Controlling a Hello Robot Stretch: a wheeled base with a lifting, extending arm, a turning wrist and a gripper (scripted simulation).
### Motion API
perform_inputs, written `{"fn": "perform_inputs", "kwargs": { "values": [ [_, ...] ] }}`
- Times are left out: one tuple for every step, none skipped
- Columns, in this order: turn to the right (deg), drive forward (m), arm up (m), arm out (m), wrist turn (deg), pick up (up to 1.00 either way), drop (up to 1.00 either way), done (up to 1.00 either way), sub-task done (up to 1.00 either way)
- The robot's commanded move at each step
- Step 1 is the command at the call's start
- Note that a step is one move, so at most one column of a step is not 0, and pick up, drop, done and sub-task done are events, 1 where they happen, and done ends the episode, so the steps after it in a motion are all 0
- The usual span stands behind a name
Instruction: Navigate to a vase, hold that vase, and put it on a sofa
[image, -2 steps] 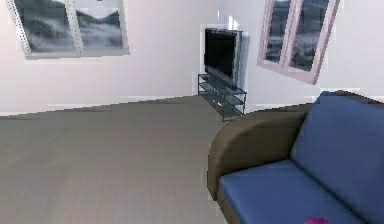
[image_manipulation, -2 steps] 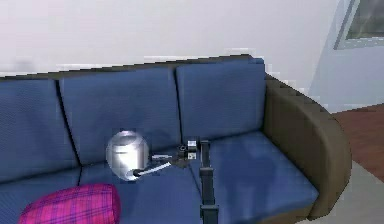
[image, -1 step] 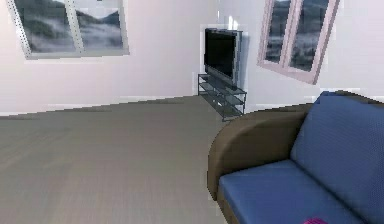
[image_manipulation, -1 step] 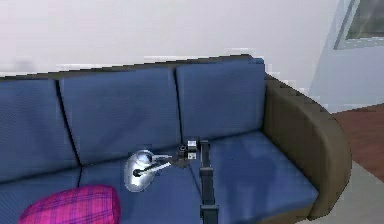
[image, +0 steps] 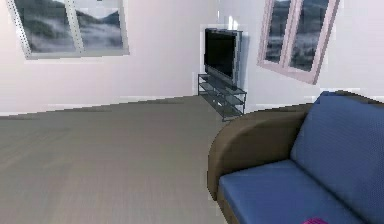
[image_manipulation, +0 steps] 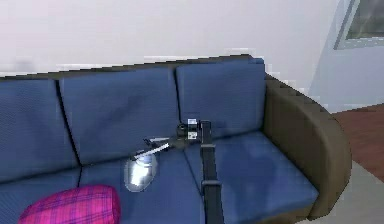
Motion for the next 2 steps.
{"fn": "perform_inputs", "kwargs": {
  "values": [
    [0.0, 0.00, 0.00, -0.08, 0.0, 0.00, 0.00, 0.00, 0.00],
    [0.0, 0.00, 0.00, 0.00, 0.0, 0.00, 0.00, 1.00, 0.00]
  ]
}}
